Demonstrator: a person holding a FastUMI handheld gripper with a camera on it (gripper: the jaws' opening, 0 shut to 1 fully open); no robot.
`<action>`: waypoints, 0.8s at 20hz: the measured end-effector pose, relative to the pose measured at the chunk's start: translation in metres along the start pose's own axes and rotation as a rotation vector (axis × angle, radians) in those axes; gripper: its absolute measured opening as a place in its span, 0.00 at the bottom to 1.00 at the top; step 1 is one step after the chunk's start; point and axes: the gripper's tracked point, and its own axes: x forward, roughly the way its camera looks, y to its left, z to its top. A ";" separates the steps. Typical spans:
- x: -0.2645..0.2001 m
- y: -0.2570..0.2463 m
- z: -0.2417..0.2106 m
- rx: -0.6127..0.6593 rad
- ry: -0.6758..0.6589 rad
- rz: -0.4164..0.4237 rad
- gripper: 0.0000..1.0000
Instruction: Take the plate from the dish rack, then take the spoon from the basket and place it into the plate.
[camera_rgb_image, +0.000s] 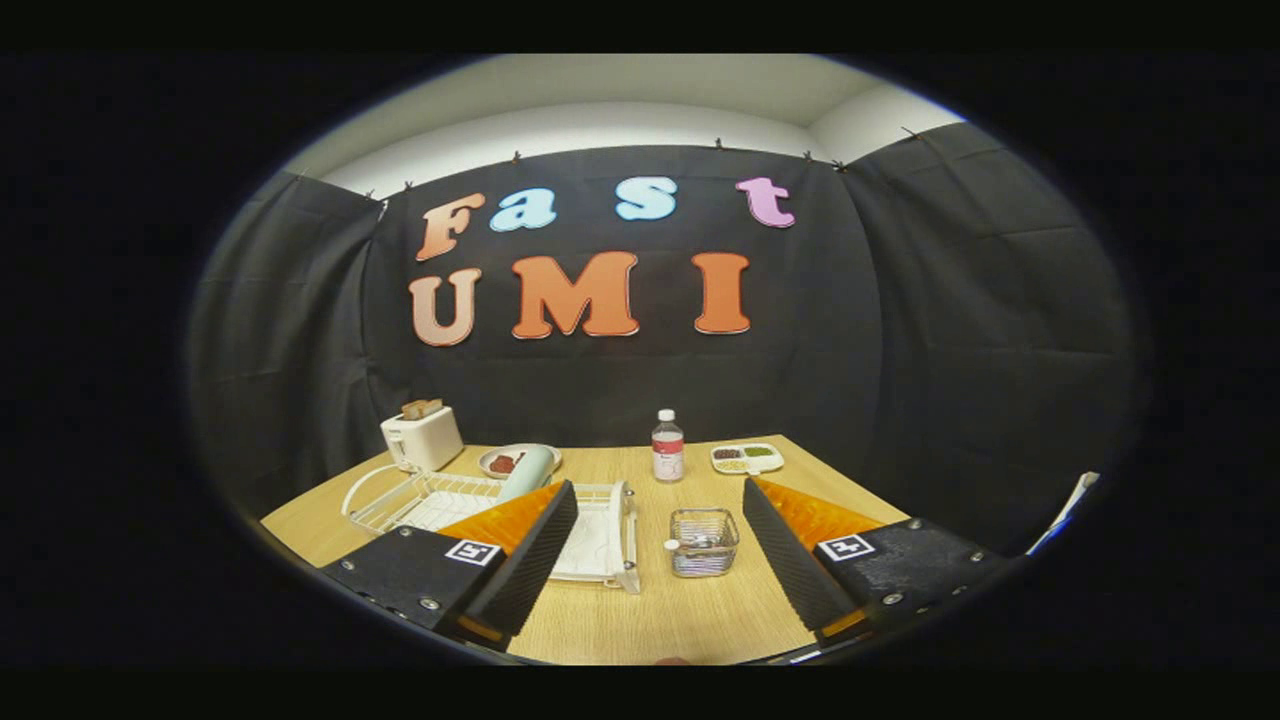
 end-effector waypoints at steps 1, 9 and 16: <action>0.002 0.006 0.000 0.000 0.004 0.006 0.99; 0.030 0.076 -0.014 -0.022 0.077 0.079 0.99; 0.074 0.129 -0.043 -0.069 0.164 0.086 0.99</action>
